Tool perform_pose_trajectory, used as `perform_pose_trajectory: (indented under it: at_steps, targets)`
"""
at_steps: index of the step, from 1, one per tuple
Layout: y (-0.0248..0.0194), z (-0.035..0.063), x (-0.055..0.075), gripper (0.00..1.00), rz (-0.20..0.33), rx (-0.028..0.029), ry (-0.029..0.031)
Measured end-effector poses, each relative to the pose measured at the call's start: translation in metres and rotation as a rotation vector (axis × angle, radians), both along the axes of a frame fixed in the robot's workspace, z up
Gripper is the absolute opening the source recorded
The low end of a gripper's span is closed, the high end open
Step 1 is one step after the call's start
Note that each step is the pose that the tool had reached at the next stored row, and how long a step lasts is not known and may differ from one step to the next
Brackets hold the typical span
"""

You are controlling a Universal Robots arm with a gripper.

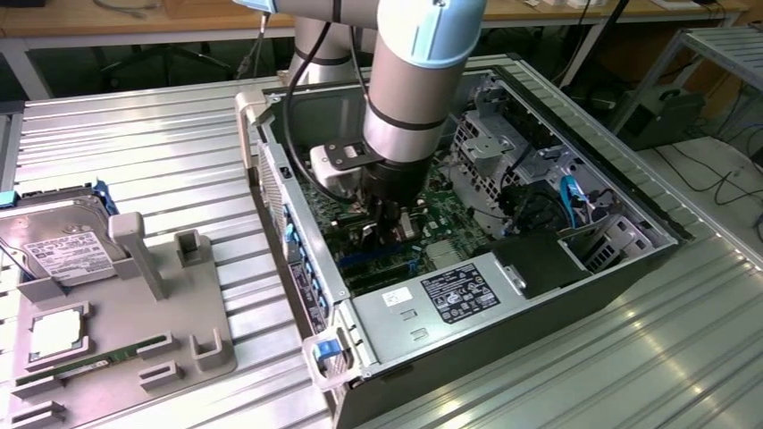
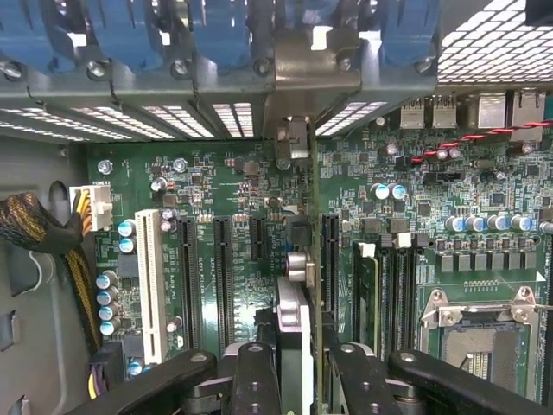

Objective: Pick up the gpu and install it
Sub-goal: 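Insert the gpu into the slot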

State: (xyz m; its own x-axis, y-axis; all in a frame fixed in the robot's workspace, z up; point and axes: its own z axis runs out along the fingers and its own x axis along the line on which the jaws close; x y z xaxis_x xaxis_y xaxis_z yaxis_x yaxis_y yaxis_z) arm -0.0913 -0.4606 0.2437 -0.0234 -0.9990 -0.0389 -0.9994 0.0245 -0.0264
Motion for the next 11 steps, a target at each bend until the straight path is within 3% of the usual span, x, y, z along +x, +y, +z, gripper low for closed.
perform_pose_trajectory:
  at_steps: [11]
  targets:
    - [-0.0007, -0.0052, -0.0001, 0.28, 0.000, -0.0004, 0.0001]
